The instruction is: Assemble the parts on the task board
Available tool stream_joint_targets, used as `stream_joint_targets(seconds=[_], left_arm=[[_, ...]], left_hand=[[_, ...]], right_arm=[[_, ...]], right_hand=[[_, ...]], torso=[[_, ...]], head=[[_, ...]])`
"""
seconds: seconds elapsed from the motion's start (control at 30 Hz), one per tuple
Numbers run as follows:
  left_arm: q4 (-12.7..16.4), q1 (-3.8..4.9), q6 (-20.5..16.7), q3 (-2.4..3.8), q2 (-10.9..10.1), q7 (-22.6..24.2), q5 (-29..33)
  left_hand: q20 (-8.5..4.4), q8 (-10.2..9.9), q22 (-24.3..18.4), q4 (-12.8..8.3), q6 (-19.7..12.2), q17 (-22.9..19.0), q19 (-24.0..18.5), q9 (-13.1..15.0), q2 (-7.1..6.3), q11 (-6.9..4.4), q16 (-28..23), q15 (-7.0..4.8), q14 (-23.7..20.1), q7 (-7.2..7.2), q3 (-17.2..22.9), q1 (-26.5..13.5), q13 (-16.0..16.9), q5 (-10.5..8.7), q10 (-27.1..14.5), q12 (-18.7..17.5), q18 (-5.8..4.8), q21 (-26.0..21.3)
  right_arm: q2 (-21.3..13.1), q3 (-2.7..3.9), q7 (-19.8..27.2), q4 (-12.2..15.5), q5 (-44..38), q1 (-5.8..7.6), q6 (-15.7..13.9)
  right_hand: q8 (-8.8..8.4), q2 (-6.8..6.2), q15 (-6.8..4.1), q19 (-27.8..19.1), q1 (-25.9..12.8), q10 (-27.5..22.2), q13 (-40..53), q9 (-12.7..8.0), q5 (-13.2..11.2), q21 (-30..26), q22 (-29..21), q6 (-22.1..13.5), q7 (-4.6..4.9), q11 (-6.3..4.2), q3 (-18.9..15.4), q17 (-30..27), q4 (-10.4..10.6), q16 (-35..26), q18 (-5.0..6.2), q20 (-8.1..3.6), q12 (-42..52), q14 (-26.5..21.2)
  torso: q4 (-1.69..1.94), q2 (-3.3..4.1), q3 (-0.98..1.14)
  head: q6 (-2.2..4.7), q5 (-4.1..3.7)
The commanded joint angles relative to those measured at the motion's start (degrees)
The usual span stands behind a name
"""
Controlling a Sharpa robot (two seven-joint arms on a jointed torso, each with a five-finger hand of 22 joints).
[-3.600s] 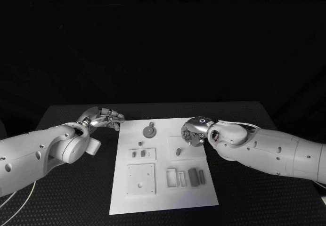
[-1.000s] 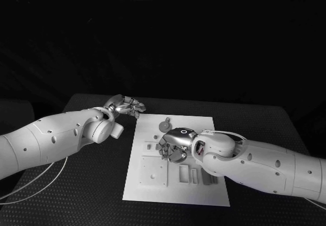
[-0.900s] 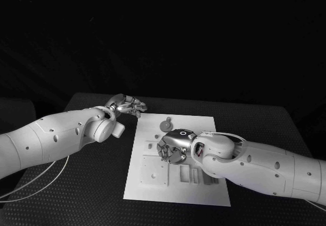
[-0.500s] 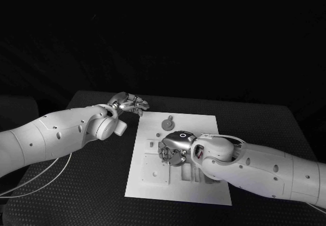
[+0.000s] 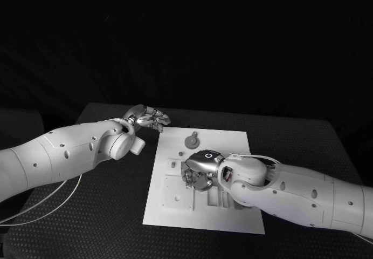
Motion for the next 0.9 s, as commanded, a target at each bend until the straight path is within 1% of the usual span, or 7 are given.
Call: stream_joint_targets(seconds=[0.03,0.37,0.53,0.73,0.9], left_arm=[[0.1,0.17,0.8,0.05,0.0,0.4,0.3],[0.3,0.17,0.9,0.05,-0.1,0.3,0.3],[0.3,0.18,0.9,0.05,-0.1,0.3,0.3],[0.3,0.18,0.9,0.05,-0.1,0.3,0.3],[0.3,0.18,1.0,0.05,-0.2,0.2,0.3]], left_hand=[[0.21,0.2,-0.1,0.0,-0.4,0.1,0.1,-0.1,0.02,-0.16,-0.3,0.19,0.0,-0.04,-0.3,-0.5,-0.1,-0.07,-0.4,-0.2,1.14,-0.2],[0.22,0.2,-0.1,0.1,-0.4,0.1,0.1,-0.1,0.0,-0.15,-0.4,0.2,0.0,-0.03,-0.4,-0.6,-0.1,-0.07,-0.4,-0.2,1.14,-0.2],[0.22,0.2,-0.1,0.1,-0.4,0.1,0.1,-0.1,-0.01,-0.14,-0.4,0.2,0.0,-0.02,-0.4,-0.6,-0.1,-0.07,-0.4,-0.2,1.14,-0.3],[0.23,0.2,-0.1,0.1,-0.4,0.2,0.1,-0.1,-0.02,-0.14,-0.4,0.21,0.0,-0.01,-0.4,-0.6,-0.1,-0.07,-0.4,-0.2,1.14,-0.3],[0.23,0.2,-0.1,0.1,-0.5,0.2,0.1,-0.1,-0.04,-0.13,-0.5,0.21,0.0,0.01,-0.4,-0.6,-0.1,-0.08,-0.4,-0.2,1.14,-0.3]], right_arm=[[0.1,-0.07,0.4,-0.1,-0.9,-0.05,0.5],[0.2,-0.61,0.4,-0.6,-1.0,-0.22,0.5],[0.2,-0.67,0.4,-0.8,-1.1,-0.22,0.5],[0.4,-0.72,0.4,-0.7,-1.2,-0.25,0.6],[0.3,-0.79,0.4,-0.8,-1.2,-0.26,0.6]], right_hand=[[0.2,0.11,-0.24,0.0,-0.3,0.3,0.1,0.1,0.1,0.2,0.1,0.1,0.13,0.18,0.3,0.1,-0.2,-0.2,2.51,-0.34,-0.3,0.0],[0.21,0.11,-0.25,0.1,-0.3,0.3,0.1,0.2,0.1,0.2,0.1,0.0,0.13,0.18,0.3,0.1,-0.2,-0.2,2.51,-0.35,-0.3,0.0],[0.22,0.11,-0.25,0.1,-0.3,0.3,0.1,0.2,0.1,0.2,0.1,0.0,0.13,0.18,0.3,0.1,-0.2,-0.2,2.51,-0.36,-0.3,0.1],[0.23,0.11,-0.25,0.1,-0.3,0.3,0.2,0.2,0.1,0.2,0.1,0.0,0.14,0.18,0.3,0.1,-0.2,-0.3,2.51,-0.37,-0.3,0.1],[0.24,0.11,-0.25,0.1,-0.3,0.3,0.2,0.3,0.1,0.2,0.1,0.0,0.14,0.18,0.3,0.1,-0.2,-0.3,2.51,-0.37,-0.4,0.1]], torso=[[0.0,0.0,-0.02],[0.04,0.0,-0.03],[0.01,-0.04,-0.05],[-0.01,-0.04,0.01],[-0.01,-0.04,0.01]], head=[[-0.03,-0.03],[-0.3,0.05],[-0.38,0.1],[-0.44,0.15],[-0.44,0.15]])
